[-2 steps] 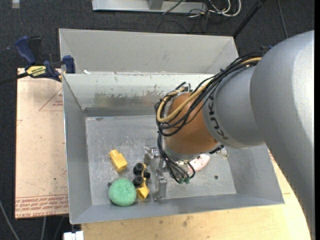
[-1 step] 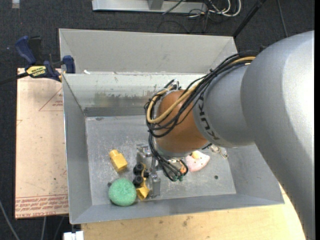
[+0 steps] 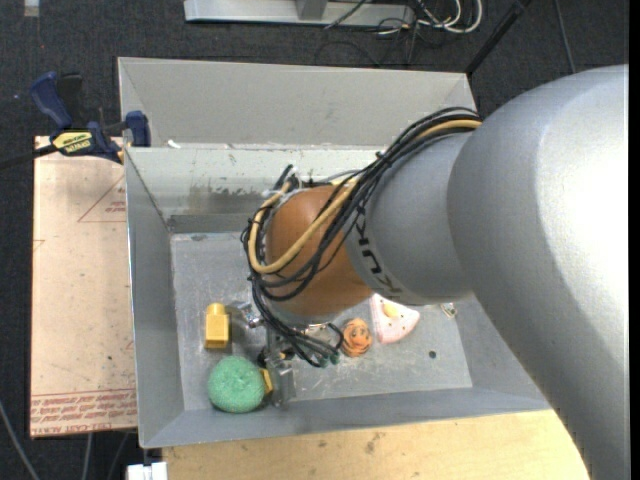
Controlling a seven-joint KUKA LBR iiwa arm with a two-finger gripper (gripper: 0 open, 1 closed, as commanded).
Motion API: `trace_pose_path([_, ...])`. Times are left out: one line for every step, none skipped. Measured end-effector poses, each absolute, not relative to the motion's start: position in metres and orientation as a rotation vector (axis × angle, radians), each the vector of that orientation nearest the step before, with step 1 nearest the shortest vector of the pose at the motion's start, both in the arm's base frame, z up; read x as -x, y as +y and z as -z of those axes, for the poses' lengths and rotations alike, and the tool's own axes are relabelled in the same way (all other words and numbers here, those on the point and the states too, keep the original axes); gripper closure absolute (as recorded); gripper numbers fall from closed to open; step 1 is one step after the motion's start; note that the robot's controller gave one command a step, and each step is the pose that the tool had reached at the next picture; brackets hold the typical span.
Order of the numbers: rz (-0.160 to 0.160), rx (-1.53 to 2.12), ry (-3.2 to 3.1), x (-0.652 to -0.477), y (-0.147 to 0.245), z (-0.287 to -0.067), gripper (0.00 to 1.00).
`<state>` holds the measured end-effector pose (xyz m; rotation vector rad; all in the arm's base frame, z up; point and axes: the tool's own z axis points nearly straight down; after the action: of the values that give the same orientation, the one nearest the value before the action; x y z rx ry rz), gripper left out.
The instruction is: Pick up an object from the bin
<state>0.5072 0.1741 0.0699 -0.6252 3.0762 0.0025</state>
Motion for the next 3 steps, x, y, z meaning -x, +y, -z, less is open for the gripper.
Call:
trace_pose_path([-0.002,0.549,3.094,-0.479,0.128,-0.069,1.0])
trace_pose_path([-0.002,0.549,3.094,-0.479,0.128,-0.069,1.0])
trace_pose_path([-0.002,0.566,3.088,-0.49,0.121,-0.187,1.0])
